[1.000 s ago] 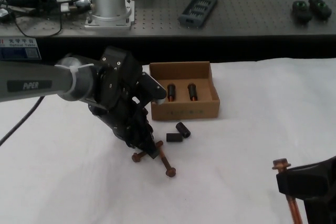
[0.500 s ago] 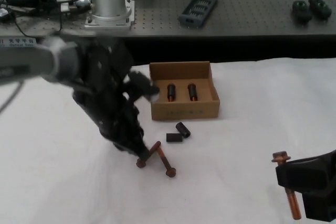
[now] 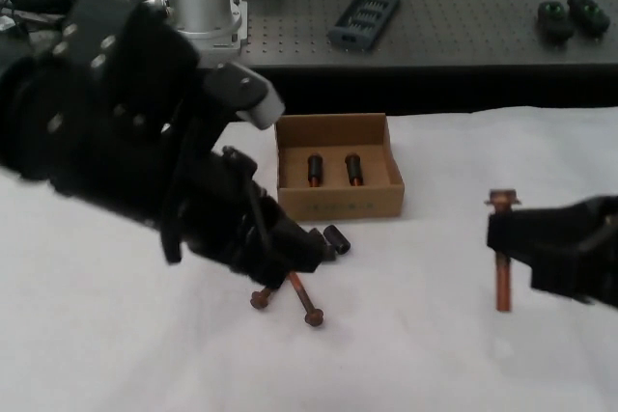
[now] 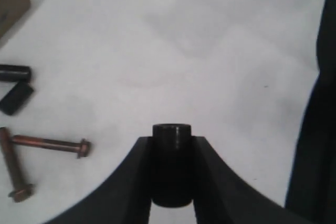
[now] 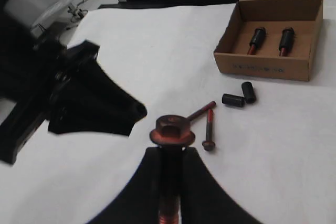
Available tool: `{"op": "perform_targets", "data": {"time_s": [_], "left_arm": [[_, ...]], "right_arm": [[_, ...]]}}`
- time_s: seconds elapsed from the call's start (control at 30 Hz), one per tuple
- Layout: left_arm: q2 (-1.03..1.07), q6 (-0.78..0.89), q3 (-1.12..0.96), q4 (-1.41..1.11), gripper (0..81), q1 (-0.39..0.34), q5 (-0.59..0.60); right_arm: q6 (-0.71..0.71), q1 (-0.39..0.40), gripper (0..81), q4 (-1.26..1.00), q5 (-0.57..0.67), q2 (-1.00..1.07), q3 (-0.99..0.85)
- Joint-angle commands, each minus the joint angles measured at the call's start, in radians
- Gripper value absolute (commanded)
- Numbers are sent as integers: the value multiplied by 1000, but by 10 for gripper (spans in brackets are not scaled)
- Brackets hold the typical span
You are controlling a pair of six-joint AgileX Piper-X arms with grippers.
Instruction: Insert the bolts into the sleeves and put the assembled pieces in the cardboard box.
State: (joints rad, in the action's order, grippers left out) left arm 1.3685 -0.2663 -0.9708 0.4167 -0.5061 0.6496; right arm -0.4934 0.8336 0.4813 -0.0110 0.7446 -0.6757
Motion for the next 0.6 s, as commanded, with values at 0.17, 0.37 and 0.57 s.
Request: {"op": "perform_targets", "data": {"time_s": [0.17, 0.37, 0.57], "left_arm": [[-210, 328, 286, -435, 6, -4, 200], [-242, 557, 403, -764, 6, -4, 235], [-242, 575, 406, -815, 6, -6, 259]], "right_arm": [[-99, -7, 17, -258, 11, 96, -5], [-173, -7, 17, -364, 49, 157, -5], [-189, -7, 17, -425, 103, 191, -5]]}}
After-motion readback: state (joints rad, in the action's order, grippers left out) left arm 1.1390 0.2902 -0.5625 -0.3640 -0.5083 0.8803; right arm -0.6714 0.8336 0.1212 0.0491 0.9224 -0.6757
